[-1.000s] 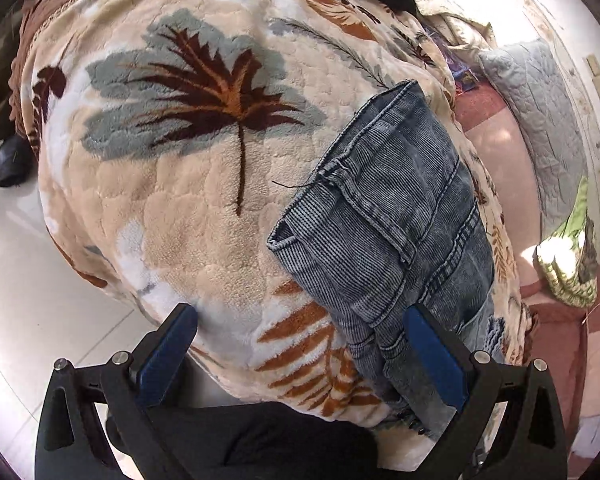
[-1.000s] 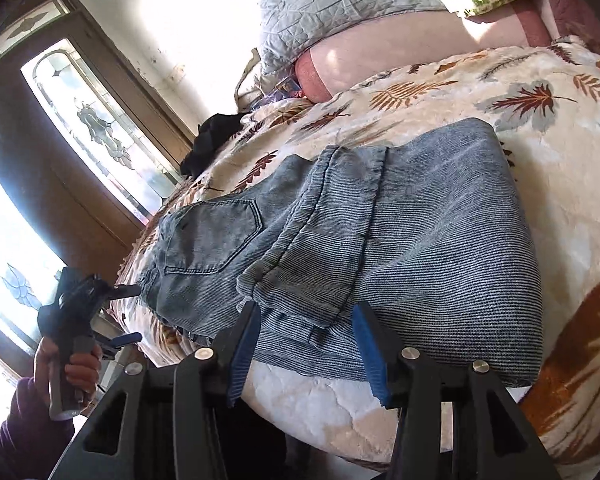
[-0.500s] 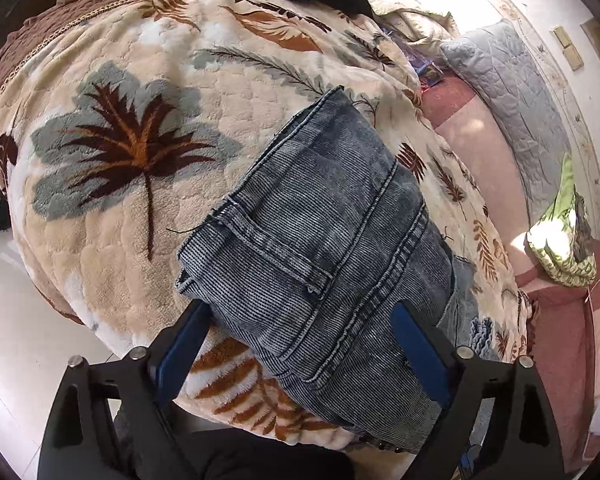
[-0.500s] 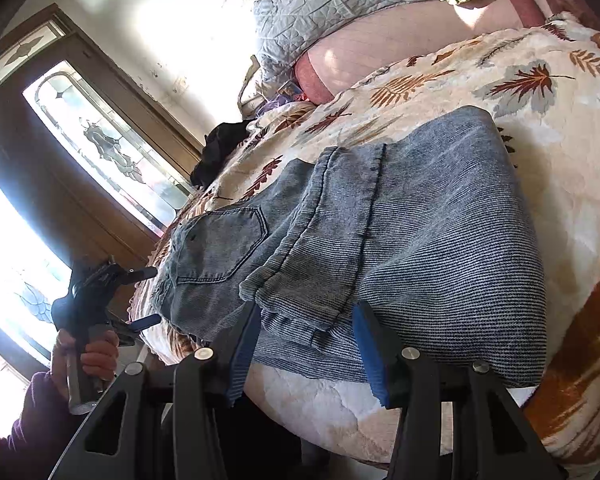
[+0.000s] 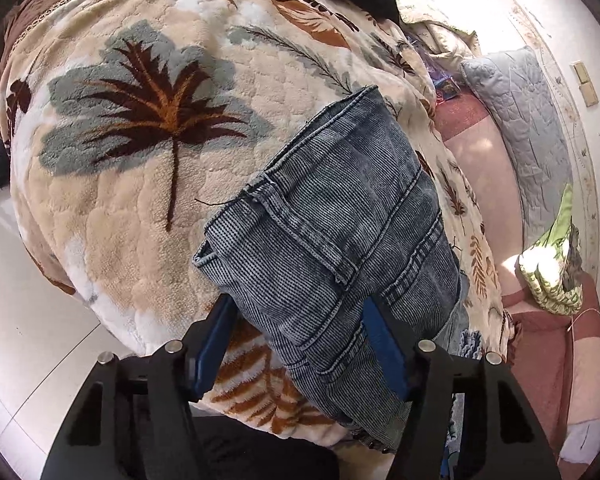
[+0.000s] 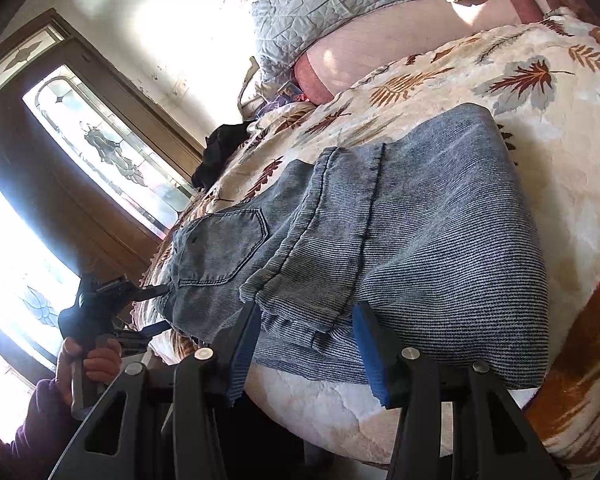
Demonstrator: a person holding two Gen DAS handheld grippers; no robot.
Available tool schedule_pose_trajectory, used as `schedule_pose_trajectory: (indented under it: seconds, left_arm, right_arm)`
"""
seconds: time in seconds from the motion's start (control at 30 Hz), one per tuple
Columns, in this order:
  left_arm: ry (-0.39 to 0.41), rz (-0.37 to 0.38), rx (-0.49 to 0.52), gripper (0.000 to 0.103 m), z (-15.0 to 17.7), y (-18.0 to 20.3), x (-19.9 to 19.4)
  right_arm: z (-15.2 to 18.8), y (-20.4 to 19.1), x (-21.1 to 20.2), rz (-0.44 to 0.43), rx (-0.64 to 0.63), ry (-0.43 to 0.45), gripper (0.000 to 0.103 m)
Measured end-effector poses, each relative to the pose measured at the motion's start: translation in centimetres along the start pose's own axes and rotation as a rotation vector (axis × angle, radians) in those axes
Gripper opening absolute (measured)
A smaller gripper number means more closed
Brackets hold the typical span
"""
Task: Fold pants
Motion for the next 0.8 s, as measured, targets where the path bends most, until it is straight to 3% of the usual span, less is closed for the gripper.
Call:
schedule_pose_trajectory:
  seconds: [0.13, 0.3, 0.5, 0.67, 0.8]
  left_arm:
    - [0.011, 0.007, 0.014, 0.065, -0.2, 0.8, 0.3]
    - [0.02, 0.016, 0.019, 0.045, -0.6, 1.0, 0.5]
    - [0.054, 0.002, 0.055, 0.03, -0.4, 1.3, 0.5]
    - [0.11, -0.041, 0.143, 0.022, 0.4, 3.3, -0.7]
    - [0.172, -0.063, 0.278, 0.018, 1.7, 6.6, -2.8]
  right_arm:
    - [0.0, 0.1, 0.0, -0.002, 0.002, 0.0, 0.052]
    - [0.0, 0.1, 0.0, -0.004, 0.003, 0.001, 0.052]
    - [-0.1, 0.1, 0.0, -0.008, 0.009, 0.005, 0.052]
    - [-0.1, 0.5, -0.6, -0.017, 0.023, 0.038, 0.052]
    - [-0.2, 1.4, -1.6, -0.008, 0.065, 0.106, 0.052]
Point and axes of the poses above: each gripper's, at about its wrist camera, not at the fingertips, and x roughly the way its jaws point, y to its right, z to its underside, the point moved 2 cm from there along x, roughly the way its jaws point, and after that the axes turned 13 degrees about -x, right-handed, at the moved point
